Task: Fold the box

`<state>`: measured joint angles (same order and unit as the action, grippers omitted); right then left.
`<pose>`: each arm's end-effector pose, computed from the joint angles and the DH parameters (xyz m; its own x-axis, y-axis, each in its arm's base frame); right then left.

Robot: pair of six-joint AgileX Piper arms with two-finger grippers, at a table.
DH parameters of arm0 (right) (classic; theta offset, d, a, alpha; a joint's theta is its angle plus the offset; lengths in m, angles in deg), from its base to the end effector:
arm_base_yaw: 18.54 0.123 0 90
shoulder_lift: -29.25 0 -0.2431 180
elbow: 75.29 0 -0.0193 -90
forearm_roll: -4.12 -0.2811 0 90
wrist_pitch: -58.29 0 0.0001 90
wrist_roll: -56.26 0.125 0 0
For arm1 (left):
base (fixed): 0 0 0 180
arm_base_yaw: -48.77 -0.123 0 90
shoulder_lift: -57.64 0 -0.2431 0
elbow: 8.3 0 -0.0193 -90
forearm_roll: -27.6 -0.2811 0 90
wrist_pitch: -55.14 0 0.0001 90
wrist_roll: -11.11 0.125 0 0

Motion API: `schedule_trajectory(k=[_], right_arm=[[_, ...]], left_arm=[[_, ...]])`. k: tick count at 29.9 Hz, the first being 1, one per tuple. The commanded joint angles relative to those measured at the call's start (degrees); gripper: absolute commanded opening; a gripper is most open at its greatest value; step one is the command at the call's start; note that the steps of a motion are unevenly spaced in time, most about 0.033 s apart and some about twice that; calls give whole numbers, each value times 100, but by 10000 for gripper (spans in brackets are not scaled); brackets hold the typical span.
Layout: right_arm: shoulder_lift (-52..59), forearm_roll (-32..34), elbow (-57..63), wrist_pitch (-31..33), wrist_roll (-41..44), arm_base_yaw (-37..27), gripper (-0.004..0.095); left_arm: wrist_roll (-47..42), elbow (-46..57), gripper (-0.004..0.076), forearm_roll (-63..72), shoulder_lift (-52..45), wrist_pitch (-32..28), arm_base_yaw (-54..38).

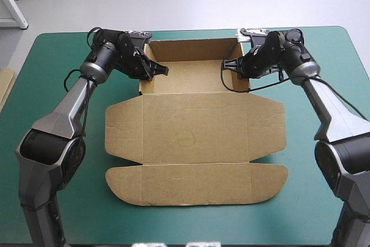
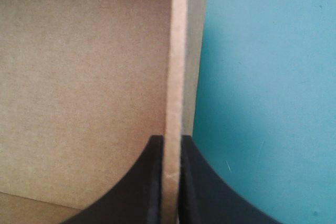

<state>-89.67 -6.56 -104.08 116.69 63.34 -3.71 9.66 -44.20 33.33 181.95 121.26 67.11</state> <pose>0.4434 0.1378 0.2496 -0.8738 -0.0064 -0.4862 -0.1445 0.9581 0.2471 0.4436 -0.1591 0.2386 -0.8774 0.2218 -0.4254 0.2936 0.9495 -0.1106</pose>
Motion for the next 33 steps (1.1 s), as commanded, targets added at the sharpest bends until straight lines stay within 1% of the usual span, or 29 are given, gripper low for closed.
schedule_trajectory(k=[1,4,6,11,19,25,30,33], right_arm=[[222,588,-195,-64,-126,90,3],[144,1037,-198,-155,-55,262,3],[55,1141,-266,-195,-11,314,3],[-310,1033,-520,95,-11,314,3],[-534,953,-522,-192,-11,314,2],[-740,989,-522,-192,-54,314,1],[-761,1121,-522,-255,-54,314,2],[-761,1184,-522,-174,-54,314,2]], left_arm=[[145,-168,-10,-78,-253,-223,72],[145,-168,-10,-259,-121,-206,152],[74,-168,-10,-331,-28,-178,177],[-155,-168,-10,-765,184,-195,327],[-326,-168,-10,-1085,330,-478,341],[-341,-157,-10,-1004,565,-710,341],[-306,-157,-10,-762,801,-712,341],[-258,-157,-10,-573,860,-737,341]])
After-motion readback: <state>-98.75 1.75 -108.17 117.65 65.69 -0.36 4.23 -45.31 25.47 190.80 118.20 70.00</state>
